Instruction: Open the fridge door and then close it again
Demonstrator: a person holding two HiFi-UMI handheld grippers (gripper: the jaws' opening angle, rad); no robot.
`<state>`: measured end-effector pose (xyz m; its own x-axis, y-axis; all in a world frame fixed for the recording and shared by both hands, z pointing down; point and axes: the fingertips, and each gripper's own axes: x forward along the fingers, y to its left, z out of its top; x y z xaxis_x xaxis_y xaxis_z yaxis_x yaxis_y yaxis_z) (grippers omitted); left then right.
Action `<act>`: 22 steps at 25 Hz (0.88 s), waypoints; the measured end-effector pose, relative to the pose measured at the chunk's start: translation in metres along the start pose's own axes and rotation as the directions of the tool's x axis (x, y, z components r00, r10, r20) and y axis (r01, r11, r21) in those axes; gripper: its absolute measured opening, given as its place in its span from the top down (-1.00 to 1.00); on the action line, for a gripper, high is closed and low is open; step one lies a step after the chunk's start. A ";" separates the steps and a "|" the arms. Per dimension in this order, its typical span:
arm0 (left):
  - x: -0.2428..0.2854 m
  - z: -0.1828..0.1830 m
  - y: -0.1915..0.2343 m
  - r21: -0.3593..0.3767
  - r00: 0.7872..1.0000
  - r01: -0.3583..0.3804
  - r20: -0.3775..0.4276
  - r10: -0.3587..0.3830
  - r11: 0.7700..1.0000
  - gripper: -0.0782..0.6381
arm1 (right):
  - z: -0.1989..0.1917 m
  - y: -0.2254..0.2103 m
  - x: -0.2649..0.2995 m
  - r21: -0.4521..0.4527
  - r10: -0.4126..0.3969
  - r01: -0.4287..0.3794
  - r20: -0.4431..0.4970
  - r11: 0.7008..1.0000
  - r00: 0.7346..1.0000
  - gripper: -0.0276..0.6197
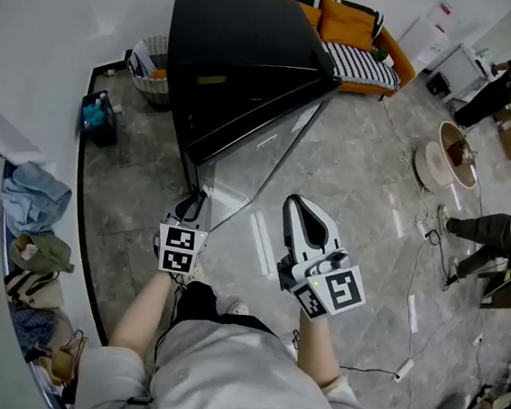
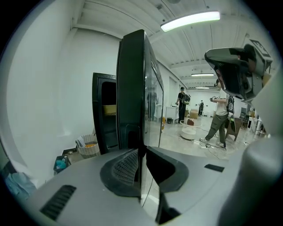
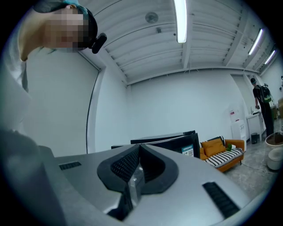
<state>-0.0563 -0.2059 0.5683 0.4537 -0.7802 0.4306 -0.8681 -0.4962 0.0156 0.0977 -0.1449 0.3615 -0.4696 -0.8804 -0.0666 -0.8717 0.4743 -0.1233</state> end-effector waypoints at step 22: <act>-0.024 -0.008 -0.092 0.040 0.999 0.008 0.046 -0.010 0.999 0.66 | 0.007 -0.018 -0.065 0.001 -0.028 0.028 0.017 1.000 0.999 0.86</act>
<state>0.0112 -0.1386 0.5639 0.4712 -0.7916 0.3890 -0.8556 -0.5174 -0.0165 0.1448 -0.0959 0.3609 -0.4426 -0.8931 -0.0801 -0.8843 0.4495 -0.1265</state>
